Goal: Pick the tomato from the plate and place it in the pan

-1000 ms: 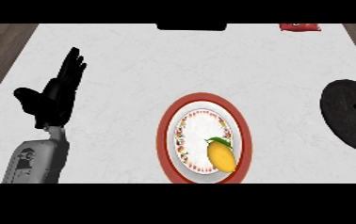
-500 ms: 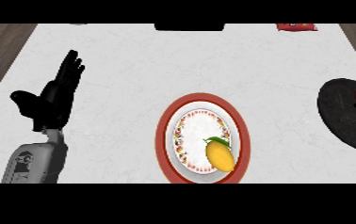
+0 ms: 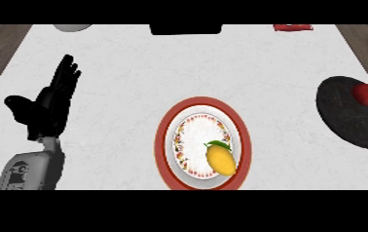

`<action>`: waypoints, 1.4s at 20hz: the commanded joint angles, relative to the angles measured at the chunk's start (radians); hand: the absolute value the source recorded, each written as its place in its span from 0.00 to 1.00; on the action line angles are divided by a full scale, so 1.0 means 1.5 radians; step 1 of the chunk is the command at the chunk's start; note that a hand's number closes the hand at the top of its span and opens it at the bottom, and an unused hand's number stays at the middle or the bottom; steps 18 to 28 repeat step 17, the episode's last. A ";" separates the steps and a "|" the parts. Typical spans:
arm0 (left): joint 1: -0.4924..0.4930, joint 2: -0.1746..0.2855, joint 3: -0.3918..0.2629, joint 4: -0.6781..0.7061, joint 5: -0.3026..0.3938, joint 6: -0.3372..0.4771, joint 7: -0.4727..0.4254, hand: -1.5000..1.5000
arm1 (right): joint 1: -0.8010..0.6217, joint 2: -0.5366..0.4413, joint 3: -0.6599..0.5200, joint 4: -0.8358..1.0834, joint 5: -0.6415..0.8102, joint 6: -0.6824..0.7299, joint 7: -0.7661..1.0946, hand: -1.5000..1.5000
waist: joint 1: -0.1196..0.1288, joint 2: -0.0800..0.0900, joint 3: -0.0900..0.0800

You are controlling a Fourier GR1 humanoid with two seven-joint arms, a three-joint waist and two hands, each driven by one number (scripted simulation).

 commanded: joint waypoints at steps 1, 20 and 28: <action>0.026 0.003 0.006 -0.017 -0.007 0.010 -0.003 0.50 | 0.085 0.057 0.002 -0.126 -0.044 0.080 -0.010 0.00 | -0.014 -0.007 -0.003; 0.000 -0.029 -0.026 -0.034 -0.019 0.024 0.017 0.50 | 0.497 0.338 0.010 -0.841 -0.139 0.187 0.229 0.00 | 0.008 0.005 0.000; 0.000 -0.029 -0.026 -0.034 -0.019 0.024 0.017 0.50 | 0.497 0.338 0.010 -0.841 -0.139 0.187 0.229 0.00 | 0.008 0.005 0.000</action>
